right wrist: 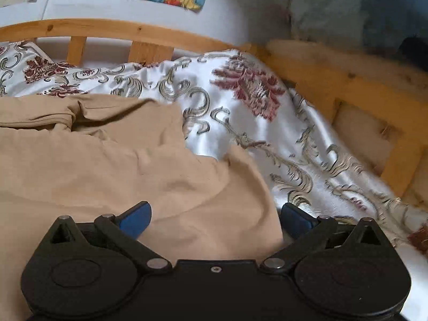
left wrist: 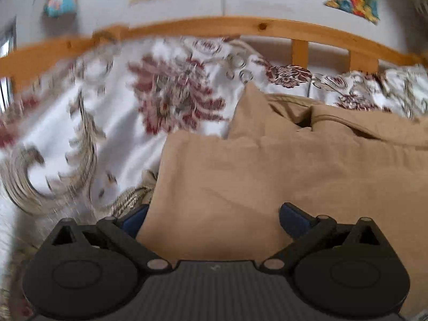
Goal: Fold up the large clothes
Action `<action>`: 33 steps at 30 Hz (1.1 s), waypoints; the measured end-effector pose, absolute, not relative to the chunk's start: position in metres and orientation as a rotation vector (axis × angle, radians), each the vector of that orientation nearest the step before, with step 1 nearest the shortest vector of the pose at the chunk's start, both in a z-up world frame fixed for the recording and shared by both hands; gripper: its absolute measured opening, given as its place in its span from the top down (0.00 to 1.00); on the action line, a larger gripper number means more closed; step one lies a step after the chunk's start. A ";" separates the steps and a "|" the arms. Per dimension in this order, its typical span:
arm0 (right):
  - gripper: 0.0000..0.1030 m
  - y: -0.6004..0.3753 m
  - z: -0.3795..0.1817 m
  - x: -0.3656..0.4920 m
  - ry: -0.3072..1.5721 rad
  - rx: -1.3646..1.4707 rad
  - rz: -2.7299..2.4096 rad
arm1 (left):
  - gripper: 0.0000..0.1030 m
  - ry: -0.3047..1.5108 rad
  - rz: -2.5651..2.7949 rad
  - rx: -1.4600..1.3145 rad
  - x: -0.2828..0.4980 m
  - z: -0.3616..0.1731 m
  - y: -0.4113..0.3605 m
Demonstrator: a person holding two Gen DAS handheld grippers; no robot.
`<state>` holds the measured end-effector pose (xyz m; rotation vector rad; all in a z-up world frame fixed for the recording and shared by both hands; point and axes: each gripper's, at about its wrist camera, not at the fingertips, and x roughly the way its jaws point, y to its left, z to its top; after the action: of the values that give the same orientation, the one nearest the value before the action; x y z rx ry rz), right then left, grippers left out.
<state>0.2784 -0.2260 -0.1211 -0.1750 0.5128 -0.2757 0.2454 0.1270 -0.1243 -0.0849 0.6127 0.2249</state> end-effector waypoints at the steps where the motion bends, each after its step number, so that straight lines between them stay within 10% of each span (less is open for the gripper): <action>1: 0.01 -0.224 -0.122 0.277 0.508 -0.183 -0.278 | 0.00 0.615 0.222 -0.104 0.246 -0.125 0.130; 21: 0.01 -0.191 -0.022 0.212 0.324 -0.038 -0.100 | 0.00 0.567 0.232 -0.092 0.193 -0.079 0.080; 33: 0.01 -0.181 -0.045 0.162 0.698 0.245 0.004 | 0.00 0.762 -0.049 -0.402 0.137 -0.094 0.073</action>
<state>0.1622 -0.1812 -0.0453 0.2453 0.6977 0.0042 0.1370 0.0730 -0.0937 -0.4022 0.7622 -0.0487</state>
